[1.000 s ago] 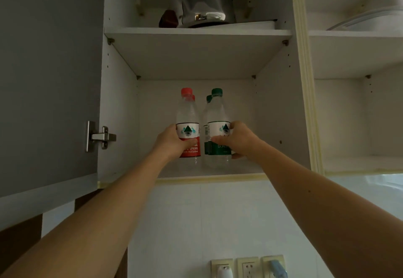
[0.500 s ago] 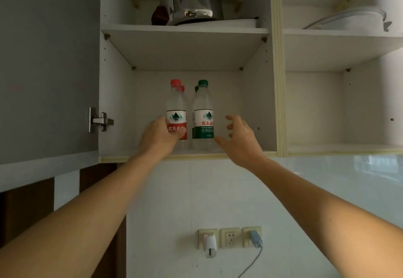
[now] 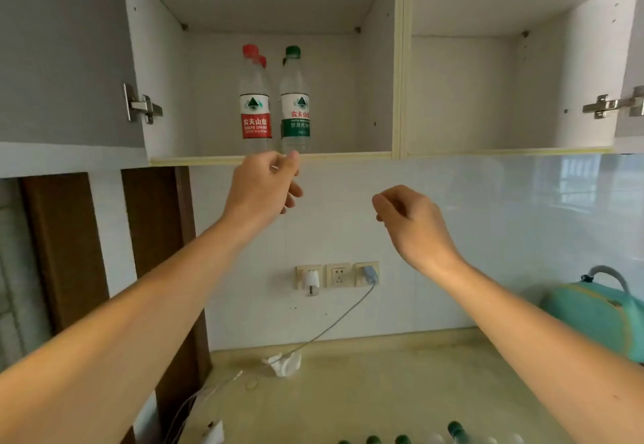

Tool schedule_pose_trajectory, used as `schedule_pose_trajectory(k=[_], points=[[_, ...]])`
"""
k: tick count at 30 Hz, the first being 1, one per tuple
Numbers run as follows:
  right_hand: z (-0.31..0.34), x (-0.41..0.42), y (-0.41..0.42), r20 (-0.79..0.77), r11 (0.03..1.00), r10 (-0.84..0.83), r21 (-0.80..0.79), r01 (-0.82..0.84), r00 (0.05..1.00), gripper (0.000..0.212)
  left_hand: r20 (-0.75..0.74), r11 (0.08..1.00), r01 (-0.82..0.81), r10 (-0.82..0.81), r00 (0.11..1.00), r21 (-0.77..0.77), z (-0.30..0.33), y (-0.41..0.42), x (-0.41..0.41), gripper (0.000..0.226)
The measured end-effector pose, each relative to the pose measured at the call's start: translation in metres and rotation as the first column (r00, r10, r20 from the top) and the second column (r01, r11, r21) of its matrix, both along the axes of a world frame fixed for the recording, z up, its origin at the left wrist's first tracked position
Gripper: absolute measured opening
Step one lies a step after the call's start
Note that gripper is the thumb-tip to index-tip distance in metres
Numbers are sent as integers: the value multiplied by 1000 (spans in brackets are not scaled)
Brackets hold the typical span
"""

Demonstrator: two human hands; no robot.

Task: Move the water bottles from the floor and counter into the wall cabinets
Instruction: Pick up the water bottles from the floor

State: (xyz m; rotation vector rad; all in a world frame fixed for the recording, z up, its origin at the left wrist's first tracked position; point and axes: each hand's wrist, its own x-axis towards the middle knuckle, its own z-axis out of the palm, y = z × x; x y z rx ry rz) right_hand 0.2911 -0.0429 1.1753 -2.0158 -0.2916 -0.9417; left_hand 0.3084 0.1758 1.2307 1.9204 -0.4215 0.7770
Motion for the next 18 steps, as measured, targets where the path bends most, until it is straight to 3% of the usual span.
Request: schedule_pose_trajectory(k=[3,8,18], points=[[-28,-27,-11,-90,999,-45,10,46,995,34,-34,998,63,-62,997,6,-44,-14,-16,36],[-100,-71,-8,-243,995,-95,-4,97,965,52,-265,979,195,-202,943,-50,-156,-24,-47,35],[-277,-177,-16,-586,995,-95,-69,68,804,54,-572,971,236,-178,801,29,-354,-27,-128,41]])
